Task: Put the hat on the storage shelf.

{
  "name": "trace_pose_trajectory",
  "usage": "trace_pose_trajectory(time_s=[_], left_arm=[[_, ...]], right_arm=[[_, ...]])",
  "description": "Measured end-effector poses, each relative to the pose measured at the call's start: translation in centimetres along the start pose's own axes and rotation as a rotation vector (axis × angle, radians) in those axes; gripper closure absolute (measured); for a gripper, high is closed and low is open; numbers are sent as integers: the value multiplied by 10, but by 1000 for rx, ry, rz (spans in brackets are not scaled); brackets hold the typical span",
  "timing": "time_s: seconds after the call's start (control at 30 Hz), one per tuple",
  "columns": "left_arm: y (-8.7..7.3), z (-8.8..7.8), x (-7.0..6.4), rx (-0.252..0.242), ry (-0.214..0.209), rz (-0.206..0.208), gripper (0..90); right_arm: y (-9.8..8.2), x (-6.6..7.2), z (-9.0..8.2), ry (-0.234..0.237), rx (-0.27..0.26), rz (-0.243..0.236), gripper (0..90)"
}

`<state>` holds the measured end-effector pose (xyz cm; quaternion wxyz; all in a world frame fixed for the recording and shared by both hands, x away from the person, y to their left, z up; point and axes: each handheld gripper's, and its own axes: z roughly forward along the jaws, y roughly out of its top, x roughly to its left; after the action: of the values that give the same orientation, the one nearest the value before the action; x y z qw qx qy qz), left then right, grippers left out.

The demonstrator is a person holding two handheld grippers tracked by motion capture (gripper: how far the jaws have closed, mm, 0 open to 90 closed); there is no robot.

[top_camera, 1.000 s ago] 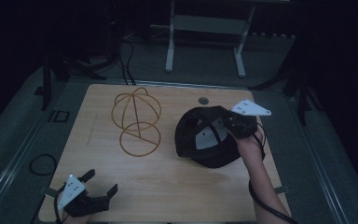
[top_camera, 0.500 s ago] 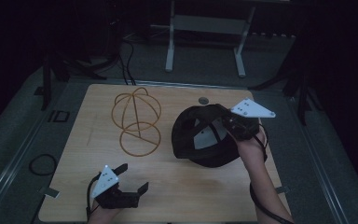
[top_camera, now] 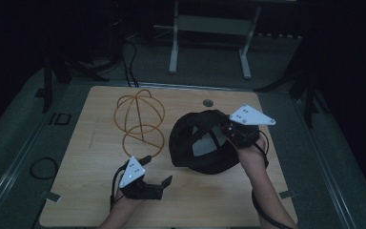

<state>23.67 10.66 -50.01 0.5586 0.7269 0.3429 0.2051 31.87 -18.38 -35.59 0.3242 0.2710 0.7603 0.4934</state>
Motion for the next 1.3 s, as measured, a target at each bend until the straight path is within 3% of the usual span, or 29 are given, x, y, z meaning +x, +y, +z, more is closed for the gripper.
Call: trace_pose_trajectory(time_s=[0.23,0.33,0.4,0.47,0.53,0.6,0.7,0.77,0.9,1.07,1.3], left_arm=[[17,23,-4,-10,12,15,46],[26,26,-1,-28,10,-3,63],[30,27,-1,-50,-17,-8,77],[35,26,-2,-74,6,3,117],[40,27,0,-90,17,-32,160],[42,27,1,-100,13,-35,251],[45,26,-1,-107,47,1,502],[47,26,-3,-101,76,15,613],[52,27,-6,-87,114,16,877],[55,27,-7,-94,137,-6,891],[63,20,-4,-100,151,11,895]], right_arm=[[3,4,0,15,-13,-4,887],[5,7,-3,30,-23,-9,887],[6,8,-4,38,-29,-11,887],[7,10,-6,49,-34,-14,887],[8,12,-8,54,-40,-19,887],[8,13,-10,52,-45,-25,887],[9,13,-12,49,-46,-26,887],[8,14,-12,50,-47,-27,887],[5,17,-11,58,-41,-27,887],[0,19,-12,57,-43,-10,886],[-11,18,-15,47,-38,6,877]])
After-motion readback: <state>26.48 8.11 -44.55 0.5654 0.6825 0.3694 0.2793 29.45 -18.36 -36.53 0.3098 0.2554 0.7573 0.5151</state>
